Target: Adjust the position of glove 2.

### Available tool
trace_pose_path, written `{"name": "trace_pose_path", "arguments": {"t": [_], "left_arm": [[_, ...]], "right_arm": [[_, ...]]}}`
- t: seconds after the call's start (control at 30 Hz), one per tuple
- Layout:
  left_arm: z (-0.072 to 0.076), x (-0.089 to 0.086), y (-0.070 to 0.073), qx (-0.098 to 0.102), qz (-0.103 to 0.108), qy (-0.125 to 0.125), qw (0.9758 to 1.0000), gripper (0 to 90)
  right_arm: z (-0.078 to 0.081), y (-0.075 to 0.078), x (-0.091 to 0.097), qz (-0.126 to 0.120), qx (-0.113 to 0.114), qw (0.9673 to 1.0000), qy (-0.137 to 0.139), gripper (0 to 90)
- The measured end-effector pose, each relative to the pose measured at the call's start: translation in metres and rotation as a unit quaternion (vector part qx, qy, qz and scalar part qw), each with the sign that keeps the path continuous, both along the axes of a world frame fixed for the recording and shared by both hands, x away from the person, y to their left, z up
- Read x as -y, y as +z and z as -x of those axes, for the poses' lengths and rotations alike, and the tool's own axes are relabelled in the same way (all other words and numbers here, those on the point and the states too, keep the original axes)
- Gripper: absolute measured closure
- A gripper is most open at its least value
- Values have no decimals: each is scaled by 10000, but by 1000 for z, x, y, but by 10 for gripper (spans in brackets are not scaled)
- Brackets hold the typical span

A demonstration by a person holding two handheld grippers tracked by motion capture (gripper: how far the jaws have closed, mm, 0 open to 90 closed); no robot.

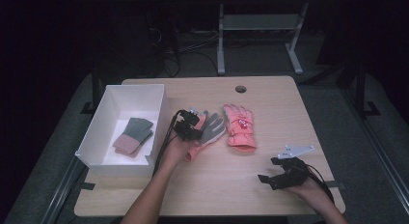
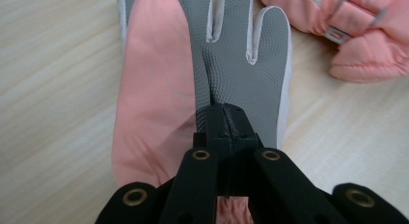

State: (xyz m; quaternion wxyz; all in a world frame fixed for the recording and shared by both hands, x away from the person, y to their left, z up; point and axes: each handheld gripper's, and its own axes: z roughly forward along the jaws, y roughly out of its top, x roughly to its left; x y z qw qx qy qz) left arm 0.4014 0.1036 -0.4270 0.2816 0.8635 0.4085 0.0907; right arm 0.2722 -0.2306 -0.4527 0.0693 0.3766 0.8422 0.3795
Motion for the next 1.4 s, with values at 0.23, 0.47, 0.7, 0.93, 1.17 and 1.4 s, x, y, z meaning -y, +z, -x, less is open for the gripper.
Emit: {"name": "trace_pose_path", "arguments": {"t": [0.23,0.47,0.7,0.93,1.17,1.4], "left_arm": [[18,2,1,-171,56,-216,9996,899],[33,0,3,-178,156,-309,9992,898],[64,-17,18,101,272,-315,9991,897],[87,-20,26,338,109,-343,9988,897],[92,-27,13,186,-44,-187,9996,897],[94,-15,8,-215,181,-567,9980,898]], "right_arm": [[0,0,1,-3,-12,10000,-18,136],[0,0,1,-7,-1,10000,-8,136],[0,0,0,-3,-8,10000,-23,136],[0,0,0,6,15,10000,-11,136],[-1,0,0,17,5,10000,11,136],[0,0,1,3,-3,10000,-13,137]]}}
